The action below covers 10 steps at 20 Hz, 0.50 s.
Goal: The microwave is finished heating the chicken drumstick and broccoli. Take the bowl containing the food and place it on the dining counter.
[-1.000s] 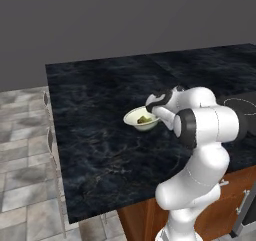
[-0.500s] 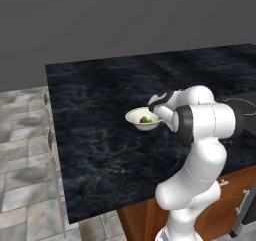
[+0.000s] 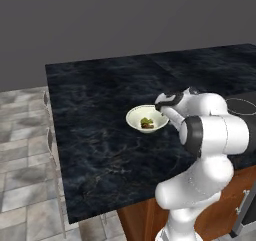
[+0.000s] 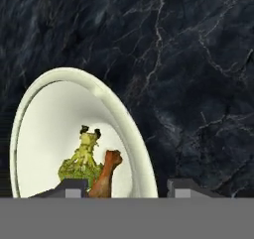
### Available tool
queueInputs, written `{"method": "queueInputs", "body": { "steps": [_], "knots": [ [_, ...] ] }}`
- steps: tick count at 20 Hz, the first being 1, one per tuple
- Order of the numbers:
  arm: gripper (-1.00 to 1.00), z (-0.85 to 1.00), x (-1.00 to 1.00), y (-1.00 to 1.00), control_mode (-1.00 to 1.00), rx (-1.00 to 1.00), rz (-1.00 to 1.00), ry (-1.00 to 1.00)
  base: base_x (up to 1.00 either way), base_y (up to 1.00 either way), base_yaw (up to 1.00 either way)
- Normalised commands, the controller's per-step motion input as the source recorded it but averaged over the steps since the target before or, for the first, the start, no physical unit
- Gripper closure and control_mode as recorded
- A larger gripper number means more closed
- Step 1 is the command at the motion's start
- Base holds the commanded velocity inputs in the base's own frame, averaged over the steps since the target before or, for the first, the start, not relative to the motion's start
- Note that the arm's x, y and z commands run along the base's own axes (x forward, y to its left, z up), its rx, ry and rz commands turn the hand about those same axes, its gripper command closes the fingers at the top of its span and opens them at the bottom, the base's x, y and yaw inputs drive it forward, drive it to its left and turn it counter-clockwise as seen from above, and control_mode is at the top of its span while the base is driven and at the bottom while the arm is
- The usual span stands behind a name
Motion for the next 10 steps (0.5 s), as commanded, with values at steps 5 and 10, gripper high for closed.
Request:
{"method": "queueInputs", "body": {
  "steps": [5,10],
  "knots": [
    [-1.0,0.93,-0.89,0.0,-1.0,0.0,0.0,-0.09,0.0,0.0,0.0],
    [-1.0,1.0,-1.0,0.0,-1.0,0.0,0.04,-0.18,0.0,0.0,0.0]
  ]
}}
